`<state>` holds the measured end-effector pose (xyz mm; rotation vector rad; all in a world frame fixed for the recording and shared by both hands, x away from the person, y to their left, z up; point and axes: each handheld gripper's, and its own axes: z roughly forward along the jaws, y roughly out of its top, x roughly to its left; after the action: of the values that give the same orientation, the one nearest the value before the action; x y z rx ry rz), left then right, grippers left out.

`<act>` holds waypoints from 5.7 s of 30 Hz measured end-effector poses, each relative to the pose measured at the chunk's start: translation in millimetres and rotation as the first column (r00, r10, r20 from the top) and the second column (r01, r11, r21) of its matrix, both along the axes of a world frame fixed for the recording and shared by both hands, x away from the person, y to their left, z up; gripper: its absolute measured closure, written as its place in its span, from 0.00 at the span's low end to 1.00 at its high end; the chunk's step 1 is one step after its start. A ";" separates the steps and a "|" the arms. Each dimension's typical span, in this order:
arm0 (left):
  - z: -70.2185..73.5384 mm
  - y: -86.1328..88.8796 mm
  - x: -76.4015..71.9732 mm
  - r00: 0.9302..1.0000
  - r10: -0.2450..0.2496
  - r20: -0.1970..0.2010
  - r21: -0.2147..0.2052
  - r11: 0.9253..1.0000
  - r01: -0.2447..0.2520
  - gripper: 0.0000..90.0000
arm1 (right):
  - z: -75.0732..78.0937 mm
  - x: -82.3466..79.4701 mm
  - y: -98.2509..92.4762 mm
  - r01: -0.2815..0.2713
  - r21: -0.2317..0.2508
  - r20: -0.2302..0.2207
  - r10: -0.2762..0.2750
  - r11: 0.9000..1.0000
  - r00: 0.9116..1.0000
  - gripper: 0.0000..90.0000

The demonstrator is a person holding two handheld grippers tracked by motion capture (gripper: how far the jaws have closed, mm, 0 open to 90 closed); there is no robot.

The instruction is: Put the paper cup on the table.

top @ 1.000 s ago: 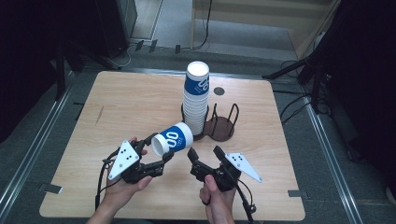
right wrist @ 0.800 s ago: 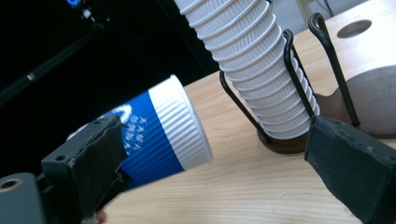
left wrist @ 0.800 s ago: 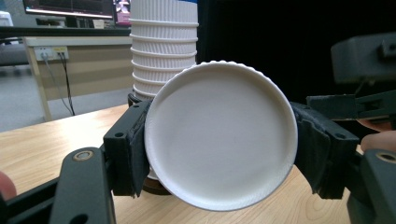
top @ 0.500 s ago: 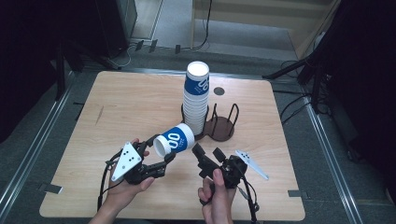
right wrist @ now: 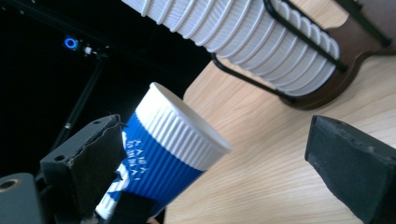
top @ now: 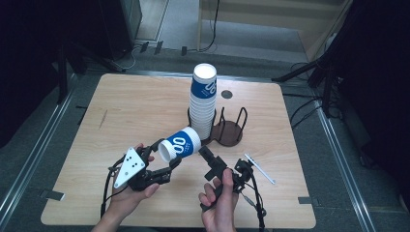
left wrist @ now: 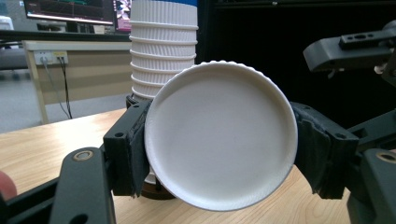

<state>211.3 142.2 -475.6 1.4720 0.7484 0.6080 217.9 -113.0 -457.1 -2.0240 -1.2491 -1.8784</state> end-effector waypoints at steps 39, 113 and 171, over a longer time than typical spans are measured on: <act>-0.9 -9.2 -5.5 0.998 -0.056 0.032 -0.025 0.998 0.057 0.32 | -8.8 21.5 34.6 -0.065 0.248 -0.107 0.094 0.967 0.990 0.03; -0.7 20.6 -5.5 0.985 0.016 -0.171 -0.076 0.997 -0.029 0.02 | 26.4 22.0 4.5 0.144 -0.361 0.362 -0.004 0.921 0.932 0.16; -50.3 147.5 -18.9 0.918 0.316 -0.242 0.069 0.949 -0.308 0.02 | -7.3 71.5 -72.2 0.433 -0.685 0.539 0.007 0.586 0.842 0.15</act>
<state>192.4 289.7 -525.9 1.4838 1.1928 0.6824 289.3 -185.2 -464.4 -2.1741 -2.4569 -2.3235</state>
